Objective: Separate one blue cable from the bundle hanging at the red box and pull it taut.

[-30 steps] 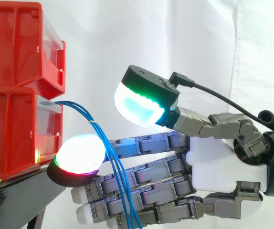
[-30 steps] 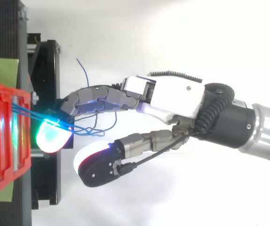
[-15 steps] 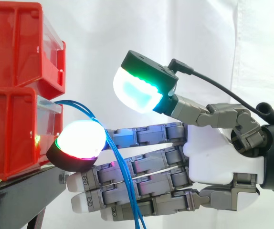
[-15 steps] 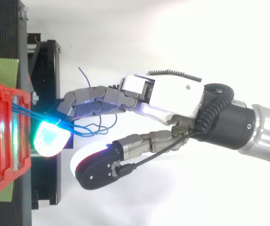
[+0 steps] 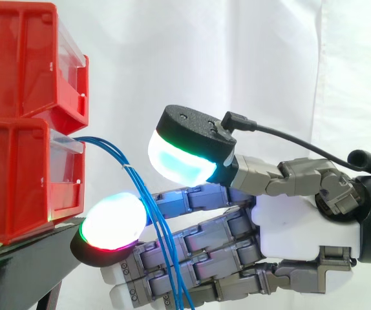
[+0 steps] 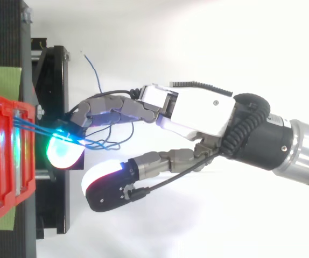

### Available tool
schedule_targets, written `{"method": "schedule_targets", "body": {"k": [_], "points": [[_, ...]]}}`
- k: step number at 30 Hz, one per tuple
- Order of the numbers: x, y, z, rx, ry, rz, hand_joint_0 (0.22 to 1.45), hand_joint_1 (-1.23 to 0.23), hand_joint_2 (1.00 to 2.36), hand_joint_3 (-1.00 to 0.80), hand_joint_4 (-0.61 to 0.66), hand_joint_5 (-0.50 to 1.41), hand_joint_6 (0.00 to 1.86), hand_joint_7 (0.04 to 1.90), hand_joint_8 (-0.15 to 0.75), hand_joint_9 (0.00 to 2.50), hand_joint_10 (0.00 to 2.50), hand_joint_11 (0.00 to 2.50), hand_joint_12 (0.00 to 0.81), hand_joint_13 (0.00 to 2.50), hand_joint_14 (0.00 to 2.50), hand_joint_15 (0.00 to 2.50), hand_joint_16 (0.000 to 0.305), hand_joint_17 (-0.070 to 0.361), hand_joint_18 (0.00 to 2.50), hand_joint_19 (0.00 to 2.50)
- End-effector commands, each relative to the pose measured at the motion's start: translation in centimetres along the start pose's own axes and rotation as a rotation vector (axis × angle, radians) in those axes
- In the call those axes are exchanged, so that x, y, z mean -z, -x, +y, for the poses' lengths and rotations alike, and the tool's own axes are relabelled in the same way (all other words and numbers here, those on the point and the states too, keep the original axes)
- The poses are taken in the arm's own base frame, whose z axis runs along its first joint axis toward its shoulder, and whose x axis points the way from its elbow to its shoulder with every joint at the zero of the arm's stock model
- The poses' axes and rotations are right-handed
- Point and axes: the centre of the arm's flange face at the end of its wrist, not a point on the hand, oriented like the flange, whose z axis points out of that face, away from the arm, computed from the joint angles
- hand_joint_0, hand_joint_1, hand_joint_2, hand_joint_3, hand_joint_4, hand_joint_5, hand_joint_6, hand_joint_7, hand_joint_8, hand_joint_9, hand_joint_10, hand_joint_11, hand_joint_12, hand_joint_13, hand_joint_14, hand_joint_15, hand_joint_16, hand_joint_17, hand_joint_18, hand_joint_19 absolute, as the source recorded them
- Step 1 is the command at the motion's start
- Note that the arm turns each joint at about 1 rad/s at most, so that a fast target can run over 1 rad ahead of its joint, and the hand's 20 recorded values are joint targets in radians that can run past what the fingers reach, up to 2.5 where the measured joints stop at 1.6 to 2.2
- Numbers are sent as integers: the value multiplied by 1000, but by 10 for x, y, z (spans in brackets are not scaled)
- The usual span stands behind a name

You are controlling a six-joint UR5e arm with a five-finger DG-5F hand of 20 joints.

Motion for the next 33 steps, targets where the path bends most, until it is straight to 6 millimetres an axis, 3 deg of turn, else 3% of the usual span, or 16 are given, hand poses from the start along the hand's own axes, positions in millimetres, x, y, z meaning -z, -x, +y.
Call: {"method": "schedule_targets", "body": {"k": [1,33], "points": [[1,-1,0,11,1,-6,571,-626,1003,-476,294,-176,502,936,309,511,3,151,275,402,2,59,26,59,194,6],[2,9,-6,-38,-24,-52,572,-571,1002,-467,301,-171,502,933,314,532,3,153,280,483,5,112,26,58,251,41]]}}
